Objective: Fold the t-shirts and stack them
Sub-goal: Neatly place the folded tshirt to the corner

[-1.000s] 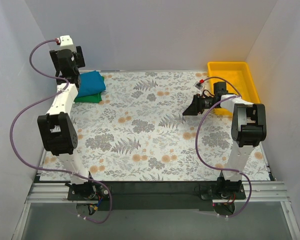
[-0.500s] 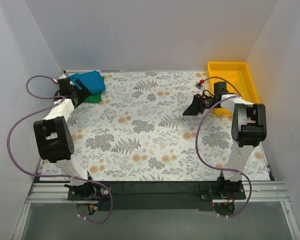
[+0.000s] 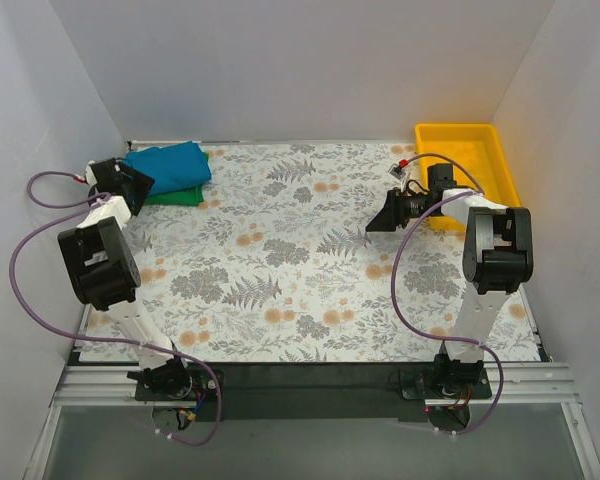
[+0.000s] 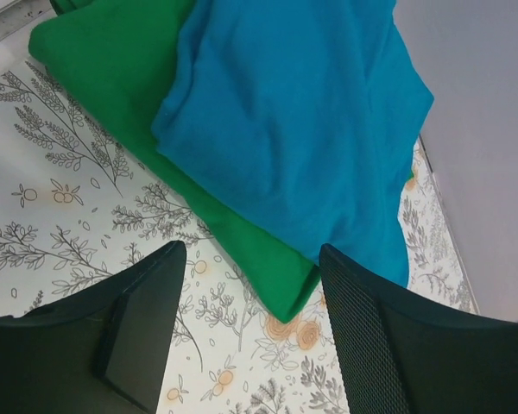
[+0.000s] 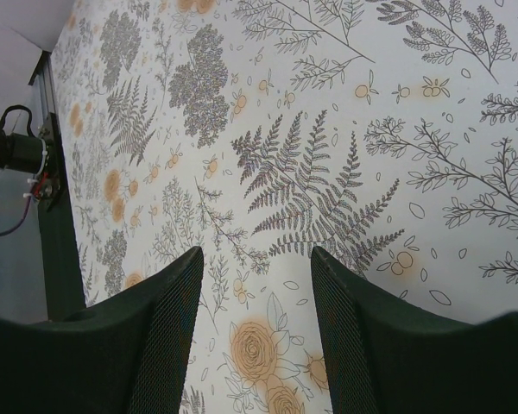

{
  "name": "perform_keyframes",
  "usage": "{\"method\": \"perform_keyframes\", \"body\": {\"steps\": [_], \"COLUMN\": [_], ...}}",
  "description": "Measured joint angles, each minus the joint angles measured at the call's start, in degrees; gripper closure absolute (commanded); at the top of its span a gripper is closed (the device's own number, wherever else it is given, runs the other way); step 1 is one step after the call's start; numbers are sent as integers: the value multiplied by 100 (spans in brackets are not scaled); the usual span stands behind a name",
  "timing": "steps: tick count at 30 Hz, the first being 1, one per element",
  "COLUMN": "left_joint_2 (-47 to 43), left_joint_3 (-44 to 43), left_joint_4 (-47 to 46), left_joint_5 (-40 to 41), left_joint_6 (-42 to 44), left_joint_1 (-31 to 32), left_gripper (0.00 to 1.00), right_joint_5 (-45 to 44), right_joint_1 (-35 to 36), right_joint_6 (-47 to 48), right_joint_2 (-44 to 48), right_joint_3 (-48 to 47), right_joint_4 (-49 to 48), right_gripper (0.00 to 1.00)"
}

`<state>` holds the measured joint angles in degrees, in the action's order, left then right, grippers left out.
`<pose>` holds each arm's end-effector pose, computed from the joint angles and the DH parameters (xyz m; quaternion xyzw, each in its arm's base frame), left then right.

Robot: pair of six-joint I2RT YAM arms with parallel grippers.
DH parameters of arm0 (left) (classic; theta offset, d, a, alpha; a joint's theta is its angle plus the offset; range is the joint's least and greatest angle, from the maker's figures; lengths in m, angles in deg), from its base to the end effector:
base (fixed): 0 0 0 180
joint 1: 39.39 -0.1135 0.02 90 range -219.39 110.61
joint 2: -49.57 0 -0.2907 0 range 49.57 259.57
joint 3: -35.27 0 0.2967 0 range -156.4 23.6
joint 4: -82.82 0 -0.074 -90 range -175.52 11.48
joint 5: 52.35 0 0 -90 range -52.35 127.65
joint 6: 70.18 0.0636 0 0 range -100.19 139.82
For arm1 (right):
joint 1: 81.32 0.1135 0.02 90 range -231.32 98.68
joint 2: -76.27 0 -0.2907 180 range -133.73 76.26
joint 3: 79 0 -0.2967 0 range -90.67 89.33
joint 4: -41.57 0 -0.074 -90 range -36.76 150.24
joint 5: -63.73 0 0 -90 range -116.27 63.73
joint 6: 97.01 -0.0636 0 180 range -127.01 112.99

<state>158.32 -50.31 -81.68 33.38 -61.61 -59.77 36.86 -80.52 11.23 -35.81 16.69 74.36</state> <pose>0.4643 0.1674 0.1862 -0.6889 0.5805 -0.2488 0.3558 0.4415 0.0629 0.1552 -0.2675 0.7907 0.4676 0.2908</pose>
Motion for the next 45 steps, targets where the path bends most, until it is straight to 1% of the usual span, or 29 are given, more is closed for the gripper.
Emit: {"method": "perform_keyframes", "body": {"steps": [5,7,10,13,17,21,23,24,25,28,29,31,38,45], "left_joint_2": [337,457,619,752,896,1014,1082,1110,1141,1176,1176,1176,1097,737], "left_joint_3": [-216,-313,-476,-612,-728,-772,-772,-772,-772,-772,-772,-774,-774,-774], "left_joint_4": [0,4,-2,-28,-70,-116,-129,-129,-127,-131,-136,-160,-146,-125], "left_joint_5": [321,463,645,789,861,861,859,859,859,844,835,833,951,1113], "left_joint_6": [-216,-297,-398,-457,-487,-496,-496,-498,-501,-514,-516,-505,-214,184], "left_joint_1": [24,24,26,26,26,26,26,26,26,26,26,28,37,-2], "left_gripper": [45,46,49,54,57,58,60,64,73,87,94,100,100,100], "right_joint_5": [-2,-2,-9,-20,-24,-42,-46,-46,-46,-46,-46,-46,-44,-44], "right_joint_1": [0,0,0,0,0,0,0,0,0,0,0,0,0,0], "right_joint_6": [7,13,17,17,20,22,24,26,31,42,42,44,63,85], "right_joint_2": [0,0,0,0,-4,-13,-20,-22,-22,-31,-37,-50,-59,-59], "right_joint_3": [0,0,0,0,-2,-2,-2,-2,-2,-7,-9,-17,-35,-35], "right_joint_4": [4,11,20,26,39,50,63,70,81,111,116,129,144,146], "right_gripper": [40,40,40,40,40,40,40,40,40,40,40,40,40,39]}}
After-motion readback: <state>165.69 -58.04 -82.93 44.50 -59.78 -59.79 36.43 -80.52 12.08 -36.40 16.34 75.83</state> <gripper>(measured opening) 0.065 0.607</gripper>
